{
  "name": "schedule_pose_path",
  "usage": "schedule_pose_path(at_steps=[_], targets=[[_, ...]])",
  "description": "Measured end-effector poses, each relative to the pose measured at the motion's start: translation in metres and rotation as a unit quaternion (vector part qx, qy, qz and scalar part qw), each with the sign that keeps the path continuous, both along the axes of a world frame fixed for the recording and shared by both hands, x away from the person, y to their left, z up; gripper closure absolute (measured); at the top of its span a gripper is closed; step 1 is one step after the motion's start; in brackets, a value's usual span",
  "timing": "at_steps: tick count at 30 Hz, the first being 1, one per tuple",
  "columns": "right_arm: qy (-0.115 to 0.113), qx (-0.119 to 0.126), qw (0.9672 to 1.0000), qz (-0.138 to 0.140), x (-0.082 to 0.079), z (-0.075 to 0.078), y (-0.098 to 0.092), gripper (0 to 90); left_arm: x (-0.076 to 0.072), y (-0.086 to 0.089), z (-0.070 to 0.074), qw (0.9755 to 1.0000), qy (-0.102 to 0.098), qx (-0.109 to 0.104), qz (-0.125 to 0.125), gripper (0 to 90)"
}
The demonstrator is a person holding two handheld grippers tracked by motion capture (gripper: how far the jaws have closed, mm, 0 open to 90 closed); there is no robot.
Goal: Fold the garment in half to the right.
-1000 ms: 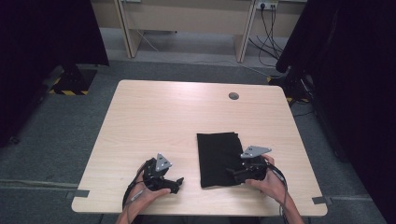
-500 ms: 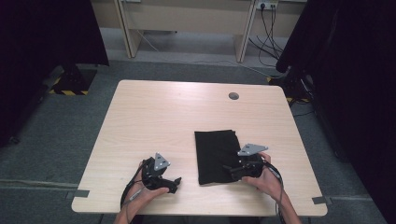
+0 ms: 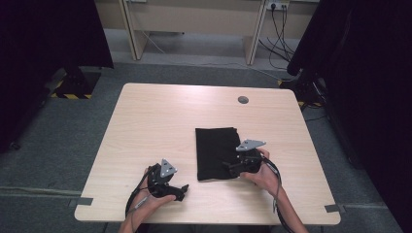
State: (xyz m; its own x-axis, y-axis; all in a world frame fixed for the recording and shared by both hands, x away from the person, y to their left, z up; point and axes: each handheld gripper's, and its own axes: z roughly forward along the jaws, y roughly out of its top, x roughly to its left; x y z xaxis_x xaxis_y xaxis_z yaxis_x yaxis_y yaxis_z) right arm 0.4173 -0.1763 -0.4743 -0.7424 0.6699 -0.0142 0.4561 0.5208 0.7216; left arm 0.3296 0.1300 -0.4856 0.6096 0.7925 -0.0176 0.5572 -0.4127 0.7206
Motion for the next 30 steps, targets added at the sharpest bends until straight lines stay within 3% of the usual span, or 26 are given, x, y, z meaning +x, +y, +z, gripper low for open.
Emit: schedule_pose_path(at_steps=[11, 16, 21, 30], targets=[[-0.006, 0.012, 0.9999, 0.000, 0.015, -0.002, 0.015, 18.9, 0.000, 0.000, 0.000, 1.0000, 0.000, 0.001, 0.000, 0.0], [0.000, 0.056, 0.9984, -0.011, 0.012, 0.012, 0.003, 18.9, 0.000, 0.000, 0.000, 1.0000, 0.000, 0.000, 0.000, 0.0], [-0.007, 0.070, 0.9973, -0.020, 0.006, 0.023, -0.009, 18.3, 0.000, 0.000, 0.000, 1.0000, 0.000, 0.000, 0.000, 0.0], [0.007, 0.080, 0.9963, -0.030, -0.005, 0.021, -0.019, 17.3, 0.000, 0.000, 0.000, 1.0000, 0.000, 0.001, 0.000, 0.0]])
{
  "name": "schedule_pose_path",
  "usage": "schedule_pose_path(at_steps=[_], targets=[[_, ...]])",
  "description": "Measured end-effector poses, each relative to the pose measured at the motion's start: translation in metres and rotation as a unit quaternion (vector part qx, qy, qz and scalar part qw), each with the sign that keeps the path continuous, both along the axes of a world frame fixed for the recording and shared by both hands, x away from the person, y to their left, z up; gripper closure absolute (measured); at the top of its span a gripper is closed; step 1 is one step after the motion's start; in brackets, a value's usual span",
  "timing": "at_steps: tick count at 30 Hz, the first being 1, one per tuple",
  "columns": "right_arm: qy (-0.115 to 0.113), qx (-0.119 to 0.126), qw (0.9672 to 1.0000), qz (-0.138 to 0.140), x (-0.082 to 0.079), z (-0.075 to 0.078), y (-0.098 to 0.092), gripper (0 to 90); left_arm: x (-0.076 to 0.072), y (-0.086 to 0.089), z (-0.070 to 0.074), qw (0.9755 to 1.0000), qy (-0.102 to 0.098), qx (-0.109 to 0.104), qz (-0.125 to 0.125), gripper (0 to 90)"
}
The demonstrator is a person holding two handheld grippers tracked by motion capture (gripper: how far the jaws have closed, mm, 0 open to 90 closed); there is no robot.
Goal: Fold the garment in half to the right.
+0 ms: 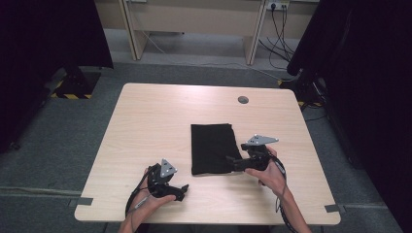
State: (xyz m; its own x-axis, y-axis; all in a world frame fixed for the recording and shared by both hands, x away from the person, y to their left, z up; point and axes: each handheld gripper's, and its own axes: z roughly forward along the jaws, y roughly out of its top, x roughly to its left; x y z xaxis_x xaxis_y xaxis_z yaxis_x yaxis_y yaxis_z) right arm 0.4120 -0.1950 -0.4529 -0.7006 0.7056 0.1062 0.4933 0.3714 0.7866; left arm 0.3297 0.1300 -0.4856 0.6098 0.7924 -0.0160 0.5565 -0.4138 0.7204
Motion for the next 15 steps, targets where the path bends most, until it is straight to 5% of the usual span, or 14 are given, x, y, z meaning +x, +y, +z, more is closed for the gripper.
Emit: schedule_pose_path(at_steps=[15], targets=[[-0.007, -0.031, 0.9995, 0.004, -0.028, -0.003, -0.010, 17.1, 0.000, 0.000, 0.000, 1.0000, 0.000, 0.000, 0.000, 0.0]])
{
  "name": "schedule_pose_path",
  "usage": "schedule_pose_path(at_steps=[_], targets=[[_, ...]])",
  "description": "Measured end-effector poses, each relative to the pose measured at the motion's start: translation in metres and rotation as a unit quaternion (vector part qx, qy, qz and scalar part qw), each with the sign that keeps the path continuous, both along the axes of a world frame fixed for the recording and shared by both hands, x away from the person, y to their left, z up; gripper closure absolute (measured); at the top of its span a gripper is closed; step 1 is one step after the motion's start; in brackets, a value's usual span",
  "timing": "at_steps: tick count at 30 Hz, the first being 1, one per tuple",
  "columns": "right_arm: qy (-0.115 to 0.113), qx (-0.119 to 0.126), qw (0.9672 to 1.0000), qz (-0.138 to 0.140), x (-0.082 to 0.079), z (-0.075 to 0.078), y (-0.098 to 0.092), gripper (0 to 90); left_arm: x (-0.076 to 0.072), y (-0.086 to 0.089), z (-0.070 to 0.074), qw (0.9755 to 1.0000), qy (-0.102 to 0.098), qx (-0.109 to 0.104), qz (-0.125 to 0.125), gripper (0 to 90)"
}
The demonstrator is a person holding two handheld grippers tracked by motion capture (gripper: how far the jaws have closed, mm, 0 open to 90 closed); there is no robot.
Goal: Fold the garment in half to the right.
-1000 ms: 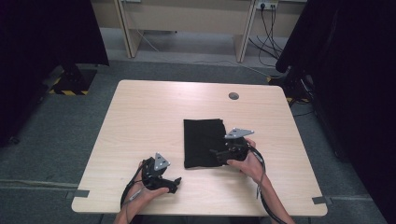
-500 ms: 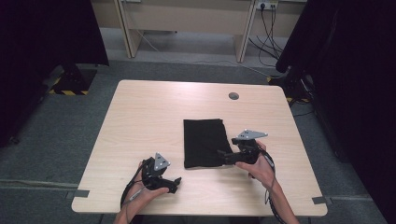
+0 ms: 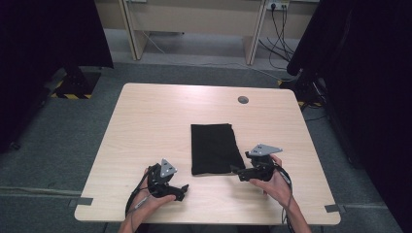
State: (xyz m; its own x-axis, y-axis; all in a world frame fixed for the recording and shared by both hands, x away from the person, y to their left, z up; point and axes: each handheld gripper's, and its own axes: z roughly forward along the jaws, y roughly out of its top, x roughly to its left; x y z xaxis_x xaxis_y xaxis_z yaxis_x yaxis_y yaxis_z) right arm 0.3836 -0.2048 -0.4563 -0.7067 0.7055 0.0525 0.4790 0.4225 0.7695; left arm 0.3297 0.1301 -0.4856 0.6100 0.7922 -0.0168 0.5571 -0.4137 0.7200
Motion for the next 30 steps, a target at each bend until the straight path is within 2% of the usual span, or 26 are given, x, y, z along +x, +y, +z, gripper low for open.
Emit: schedule_pose_path(at_steps=[11, 20, 30], targets=[[-0.002, -0.011, 0.9999, -0.001, -0.018, -0.005, -0.009, 17.1, 0.000, 0.000, 0.000, 1.0000, -0.001, -0.002, 0.002, 0.0], [0.004, -0.021, 0.9998, 0.000, -0.027, -0.013, -0.015, 17.1, 0.000, 0.000, 0.000, 1.0000, -0.001, -0.001, 0.002, 0.0], [0.004, -0.025, 0.9996, -0.012, -0.035, -0.013, -0.028, 17.1, -0.001, 0.000, 0.000, 1.0000, -0.001, -0.001, 0.004, 0.0]])
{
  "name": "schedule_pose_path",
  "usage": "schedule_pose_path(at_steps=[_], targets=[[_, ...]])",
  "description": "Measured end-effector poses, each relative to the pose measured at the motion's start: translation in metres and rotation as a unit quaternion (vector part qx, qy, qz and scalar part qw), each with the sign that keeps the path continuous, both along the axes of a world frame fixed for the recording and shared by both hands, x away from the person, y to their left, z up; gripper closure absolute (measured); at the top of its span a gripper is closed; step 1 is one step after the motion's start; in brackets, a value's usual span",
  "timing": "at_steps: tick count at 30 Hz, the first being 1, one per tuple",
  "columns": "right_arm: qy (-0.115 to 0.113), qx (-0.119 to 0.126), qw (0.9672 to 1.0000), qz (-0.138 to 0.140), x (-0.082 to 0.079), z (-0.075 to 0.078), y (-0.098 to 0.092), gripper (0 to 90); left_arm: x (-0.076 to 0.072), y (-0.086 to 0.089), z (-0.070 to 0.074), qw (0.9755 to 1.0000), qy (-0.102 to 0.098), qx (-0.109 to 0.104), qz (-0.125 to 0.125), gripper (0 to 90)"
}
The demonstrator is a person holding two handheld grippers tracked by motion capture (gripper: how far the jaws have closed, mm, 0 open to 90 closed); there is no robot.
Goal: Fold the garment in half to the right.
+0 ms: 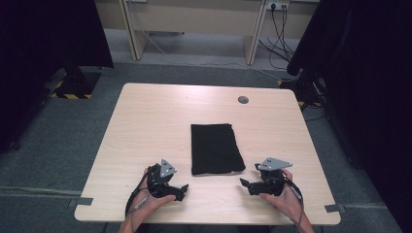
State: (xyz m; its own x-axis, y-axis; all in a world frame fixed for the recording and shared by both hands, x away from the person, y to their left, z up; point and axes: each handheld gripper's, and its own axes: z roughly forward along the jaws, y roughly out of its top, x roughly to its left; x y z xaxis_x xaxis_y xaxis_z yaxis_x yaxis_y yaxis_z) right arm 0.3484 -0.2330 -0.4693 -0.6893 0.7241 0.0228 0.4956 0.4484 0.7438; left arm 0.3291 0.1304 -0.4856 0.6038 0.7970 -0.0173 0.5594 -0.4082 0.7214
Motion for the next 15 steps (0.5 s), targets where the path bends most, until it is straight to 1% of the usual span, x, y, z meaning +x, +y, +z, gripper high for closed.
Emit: schedule_pose_path(at_steps=[6, 10, 13, 15], targets=[[0.006, -0.006, 0.9999, -0.006, -0.004, -0.005, -0.009, 17.1, 0.000, 0.000, 0.000, 1.0000, -0.001, 0.000, 0.000, 0.0], [0.011, -0.017, 0.9997, -0.011, -0.006, -0.010, -0.014, 16.7, 0.000, 0.000, 0.000, 1.0000, 0.000, -0.001, 0.000, 0.0], [0.011, -0.021, 0.9996, -0.012, -0.009, -0.010, -0.017, 16.3, 0.000, 0.000, 0.000, 1.0000, -0.001, 0.000, 0.000, 0.0], [0.011, -0.024, 0.9995, -0.017, -0.012, -0.009, -0.019, 15.8, 0.000, 0.000, 0.000, 1.0000, -0.001, 0.000, 0.000, 0.0]])
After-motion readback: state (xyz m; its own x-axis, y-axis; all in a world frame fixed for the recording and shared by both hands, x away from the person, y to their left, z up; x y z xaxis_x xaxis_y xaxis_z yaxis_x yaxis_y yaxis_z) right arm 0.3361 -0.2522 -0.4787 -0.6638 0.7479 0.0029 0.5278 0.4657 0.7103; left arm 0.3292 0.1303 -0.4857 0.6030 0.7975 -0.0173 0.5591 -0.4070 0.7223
